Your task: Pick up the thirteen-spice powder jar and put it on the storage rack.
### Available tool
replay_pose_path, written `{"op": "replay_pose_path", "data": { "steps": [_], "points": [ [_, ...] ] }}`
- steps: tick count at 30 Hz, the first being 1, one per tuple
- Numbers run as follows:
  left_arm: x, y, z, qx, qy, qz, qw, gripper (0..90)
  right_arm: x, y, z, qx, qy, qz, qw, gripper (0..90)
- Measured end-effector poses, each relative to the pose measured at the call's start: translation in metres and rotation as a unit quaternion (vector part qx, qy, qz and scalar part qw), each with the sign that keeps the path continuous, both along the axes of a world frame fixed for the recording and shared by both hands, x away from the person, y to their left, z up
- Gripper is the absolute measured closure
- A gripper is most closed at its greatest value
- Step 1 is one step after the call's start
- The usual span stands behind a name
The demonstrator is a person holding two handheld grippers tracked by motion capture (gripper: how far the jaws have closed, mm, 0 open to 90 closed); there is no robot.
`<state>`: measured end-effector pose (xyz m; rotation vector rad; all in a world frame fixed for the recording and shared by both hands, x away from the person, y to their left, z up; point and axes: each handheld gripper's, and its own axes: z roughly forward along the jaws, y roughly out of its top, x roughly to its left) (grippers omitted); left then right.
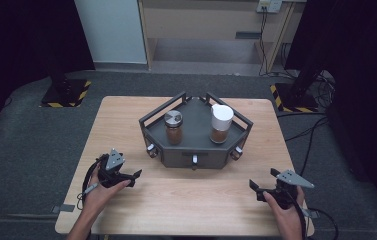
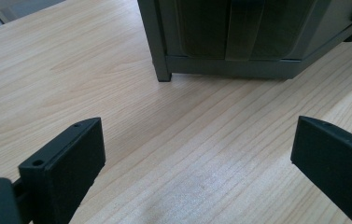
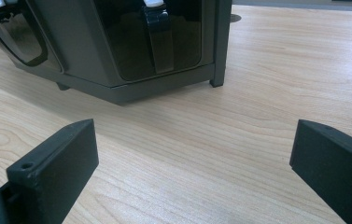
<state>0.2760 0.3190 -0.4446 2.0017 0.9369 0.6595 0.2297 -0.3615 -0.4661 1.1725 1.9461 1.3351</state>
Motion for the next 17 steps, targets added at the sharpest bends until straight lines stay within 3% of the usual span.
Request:
{"op": "replay_pose_path", "data": {
  "steps": [17],
  "points": [
    [0.0003,-0.0001,0.0002,0.002,-0.002,-0.002,1.0,2.0,0.0012,0.0007,-0.0003,-0.005,0.002,0.002,1.0,1.7]
  ]
}}
